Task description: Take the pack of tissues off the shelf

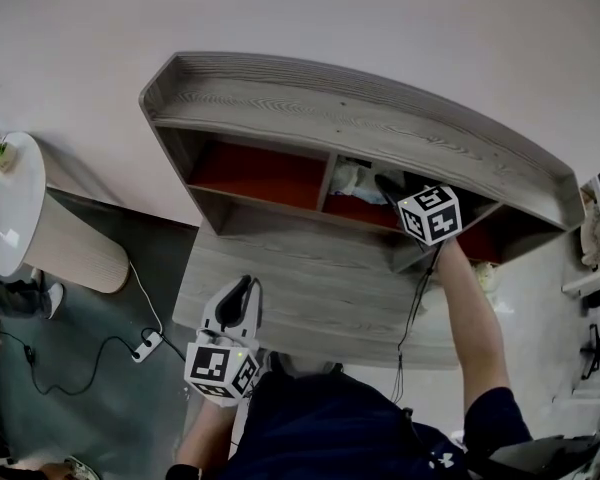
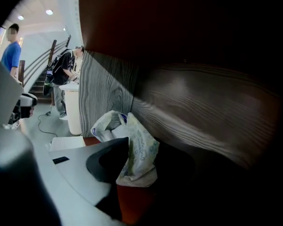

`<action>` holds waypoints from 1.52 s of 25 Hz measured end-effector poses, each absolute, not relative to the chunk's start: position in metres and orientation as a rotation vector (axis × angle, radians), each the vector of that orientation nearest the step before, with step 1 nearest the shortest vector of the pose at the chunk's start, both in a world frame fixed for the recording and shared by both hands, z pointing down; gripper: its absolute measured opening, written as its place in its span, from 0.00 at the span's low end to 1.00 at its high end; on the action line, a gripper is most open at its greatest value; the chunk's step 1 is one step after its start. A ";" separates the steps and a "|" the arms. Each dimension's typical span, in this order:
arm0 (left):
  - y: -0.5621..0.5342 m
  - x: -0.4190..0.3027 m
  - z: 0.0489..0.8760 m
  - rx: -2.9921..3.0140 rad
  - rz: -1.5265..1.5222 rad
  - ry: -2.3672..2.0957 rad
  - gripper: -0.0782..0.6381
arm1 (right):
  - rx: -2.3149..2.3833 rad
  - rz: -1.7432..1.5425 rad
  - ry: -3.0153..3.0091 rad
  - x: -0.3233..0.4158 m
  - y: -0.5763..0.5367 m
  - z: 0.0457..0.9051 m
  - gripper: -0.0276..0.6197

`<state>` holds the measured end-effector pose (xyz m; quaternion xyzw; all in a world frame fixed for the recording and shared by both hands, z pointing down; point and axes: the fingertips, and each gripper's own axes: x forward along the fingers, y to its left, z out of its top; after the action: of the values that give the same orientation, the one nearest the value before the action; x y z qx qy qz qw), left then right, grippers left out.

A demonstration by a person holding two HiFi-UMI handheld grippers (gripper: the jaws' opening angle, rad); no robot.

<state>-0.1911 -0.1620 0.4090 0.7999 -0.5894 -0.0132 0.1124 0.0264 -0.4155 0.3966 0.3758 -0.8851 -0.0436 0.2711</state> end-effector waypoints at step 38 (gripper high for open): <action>-0.165 -0.136 0.409 2.466 -0.012 -1.530 0.19 | 1.185 -0.188 -2.420 0.083 -0.337 0.364 0.06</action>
<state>-0.1365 -0.1653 0.4092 0.8435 -0.5236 -0.0042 0.1196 0.0826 -0.3369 0.3643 0.4281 -0.8742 -0.0679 0.2186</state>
